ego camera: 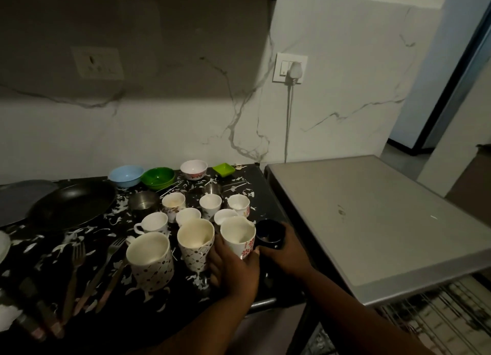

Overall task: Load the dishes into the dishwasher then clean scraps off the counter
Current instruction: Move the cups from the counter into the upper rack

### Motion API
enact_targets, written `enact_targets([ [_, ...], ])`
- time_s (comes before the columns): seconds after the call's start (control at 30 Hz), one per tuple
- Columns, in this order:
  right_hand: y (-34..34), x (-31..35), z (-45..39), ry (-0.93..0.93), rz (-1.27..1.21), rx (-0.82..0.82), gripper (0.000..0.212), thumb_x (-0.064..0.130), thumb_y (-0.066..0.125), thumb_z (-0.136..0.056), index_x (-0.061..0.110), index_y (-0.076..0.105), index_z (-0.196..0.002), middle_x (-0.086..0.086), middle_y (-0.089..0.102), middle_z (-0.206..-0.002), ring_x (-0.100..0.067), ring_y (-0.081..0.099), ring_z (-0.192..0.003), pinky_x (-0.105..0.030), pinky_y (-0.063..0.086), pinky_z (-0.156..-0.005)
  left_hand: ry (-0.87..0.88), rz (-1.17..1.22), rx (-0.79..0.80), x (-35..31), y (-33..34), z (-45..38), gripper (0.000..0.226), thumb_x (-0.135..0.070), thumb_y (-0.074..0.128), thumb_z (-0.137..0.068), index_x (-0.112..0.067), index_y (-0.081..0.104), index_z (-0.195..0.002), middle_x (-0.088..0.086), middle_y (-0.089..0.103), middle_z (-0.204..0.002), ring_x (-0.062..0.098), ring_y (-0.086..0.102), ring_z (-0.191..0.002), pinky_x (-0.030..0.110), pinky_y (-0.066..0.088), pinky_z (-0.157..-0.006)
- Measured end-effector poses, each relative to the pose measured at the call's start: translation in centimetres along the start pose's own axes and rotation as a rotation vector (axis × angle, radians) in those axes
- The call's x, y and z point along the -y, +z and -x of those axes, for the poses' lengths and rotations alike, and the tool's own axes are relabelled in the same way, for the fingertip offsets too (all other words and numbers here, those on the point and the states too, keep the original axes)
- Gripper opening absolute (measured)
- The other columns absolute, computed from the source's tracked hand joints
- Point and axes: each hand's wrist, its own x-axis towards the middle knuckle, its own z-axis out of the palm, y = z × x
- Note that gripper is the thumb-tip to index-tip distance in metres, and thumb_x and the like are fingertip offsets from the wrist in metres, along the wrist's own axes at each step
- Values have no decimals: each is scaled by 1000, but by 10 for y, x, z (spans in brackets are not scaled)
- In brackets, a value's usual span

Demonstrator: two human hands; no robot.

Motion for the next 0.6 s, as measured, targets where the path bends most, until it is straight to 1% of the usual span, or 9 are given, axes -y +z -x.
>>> enact_targets([
  [0.03, 2, 1, -1, 13, 4, -16, 65, 20, 91, -57, 34, 50, -106, 8, 64, -109, 5, 61, -96, -9, 46, -78, -26, 12, 4, -2, 1, 0, 102, -42, 79, -68, -20, 20, -149, 9, 23, -150, 31, 21, -139, 47, 23, -108],
  [0.1, 5, 1, -2, 27, 6, -43, 64, 30, 91, -55, 35, 51, -105, 10, 64, -108, 1, 62, -97, -15, 46, -80, -74, 50, 13, -8, 3, -1, 102, -41, 79, -68, -22, 19, -149, 9, 22, -149, 33, 22, -137, 47, 21, -109],
  [0.13, 5, 1, -2, 33, -4, -55, 63, 31, 90, -54, 36, 52, -104, 10, 65, -108, -1, 63, -98, -17, 47, -81, -91, 74, 21, -10, 3, -1, 102, -40, 79, -68, -23, 19, -149, 9, 22, -149, 33, 22, -137, 46, 20, -110],
  [0.17, 5, 1, -2, 43, -14, -66, 61, 29, 90, -55, 36, 52, -103, 11, 65, -107, 0, 63, -97, -16, 46, -81, -103, 99, 32, -12, 4, -1, 102, -39, 79, -68, -24, 19, -149, 8, 21, -149, 34, 22, -136, 45, 19, -111],
  [0.23, 3, 1, -2, 66, -37, -86, 58, 18, 90, -61, 37, 50, -98, 17, 62, -102, 7, 60, -91, -8, 44, -75, -114, 131, 61, -13, 7, -2, 103, -39, 80, -68, -24, 18, -150, 8, 18, -151, 35, 21, -136, 45, 16, -112],
  [0.3, 1, 0, -2, 78, -71, -102, 57, 10, 88, -63, 37, 49, -96, 19, 61, -98, 13, 57, -84, -2, 42, -69, -113, 131, 89, -10, 12, -4, 105, -42, 80, -68, -24, 16, -150, 9, 17, -151, 36, 20, -136, 47, 16, -113],
  [0.4, -2, 0, -1, 88, -90, -105, 57, 7, 87, -63, 35, 49, -94, 16, 62, -96, 16, 56, -78, 0, 41, -66, -119, 127, 110, -4, 19, -8, 105, -46, 80, -65, -25, 19, -148, 10, 23, -149, 35, 23, -135, 49, 20, -112],
  [0.5, -4, -1, 1, 99, -102, -90, 57, 14, 88, -63, 35, 49, -99, 17, 62, -98, 14, 57, -82, -1, 42, -67, -142, 183, 89, -3, 19, -12, 102, -45, 83, -61, -26, 25, -143, 9, 27, -145, 33, 25, -133, 48, 21, -110],
  [0.6, -5, -6, 5, 123, -111, -71, 60, 19, 88, -64, 38, 47, -105, 11, 65, -105, 9, 60, -90, -5, 44, -72, -124, 221, 51, -2, 19, -15, 103, -39, 87, -56, -18, 31, -140, 10, 33, -142, 33, 29, -133, 48, 23, -110],
])
